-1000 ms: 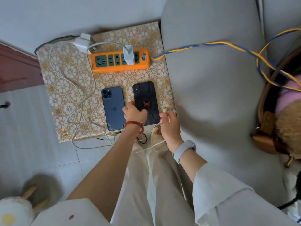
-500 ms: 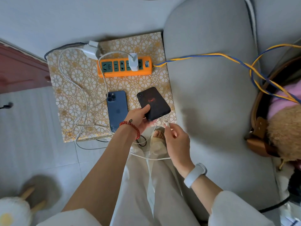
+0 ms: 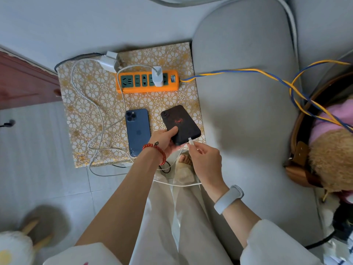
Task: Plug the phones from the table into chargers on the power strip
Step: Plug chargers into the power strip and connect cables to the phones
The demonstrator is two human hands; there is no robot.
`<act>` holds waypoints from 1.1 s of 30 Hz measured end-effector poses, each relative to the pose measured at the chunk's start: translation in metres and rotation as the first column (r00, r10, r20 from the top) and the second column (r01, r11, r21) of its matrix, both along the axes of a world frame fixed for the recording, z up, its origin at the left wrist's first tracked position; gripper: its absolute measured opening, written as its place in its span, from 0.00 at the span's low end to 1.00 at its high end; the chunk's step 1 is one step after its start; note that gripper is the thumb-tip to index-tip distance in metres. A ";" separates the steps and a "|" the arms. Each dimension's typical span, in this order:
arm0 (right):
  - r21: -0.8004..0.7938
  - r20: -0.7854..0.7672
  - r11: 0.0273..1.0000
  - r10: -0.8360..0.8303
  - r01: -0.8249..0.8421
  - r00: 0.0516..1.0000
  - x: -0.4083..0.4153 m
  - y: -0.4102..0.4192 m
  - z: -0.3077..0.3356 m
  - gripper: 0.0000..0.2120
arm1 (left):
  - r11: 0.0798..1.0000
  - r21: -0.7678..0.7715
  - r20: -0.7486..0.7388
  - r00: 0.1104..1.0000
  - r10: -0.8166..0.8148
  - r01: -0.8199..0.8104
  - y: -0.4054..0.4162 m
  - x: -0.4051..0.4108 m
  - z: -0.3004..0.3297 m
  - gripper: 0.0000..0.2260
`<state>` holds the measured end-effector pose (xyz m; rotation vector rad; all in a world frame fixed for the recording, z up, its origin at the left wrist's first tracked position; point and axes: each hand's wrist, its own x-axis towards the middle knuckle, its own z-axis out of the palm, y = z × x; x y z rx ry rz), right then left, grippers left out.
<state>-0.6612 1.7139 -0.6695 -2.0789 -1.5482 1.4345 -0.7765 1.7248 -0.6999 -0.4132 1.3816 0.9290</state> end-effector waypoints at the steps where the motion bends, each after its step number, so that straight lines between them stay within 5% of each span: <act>1: -0.018 0.000 1.000 0.005 -0.005 1.000 0.000 -0.002 0.000 0.13 | 1.000 -0.003 -0.007 1.000 -0.016 0.016 -0.001 0.000 0.000 0.05; 33: -0.178 0.121 0.974 0.161 -0.138 0.979 -0.001 0.010 -0.008 0.14 | 0.998 0.006 0.014 0.998 -0.059 0.059 -0.006 0.007 -0.008 0.02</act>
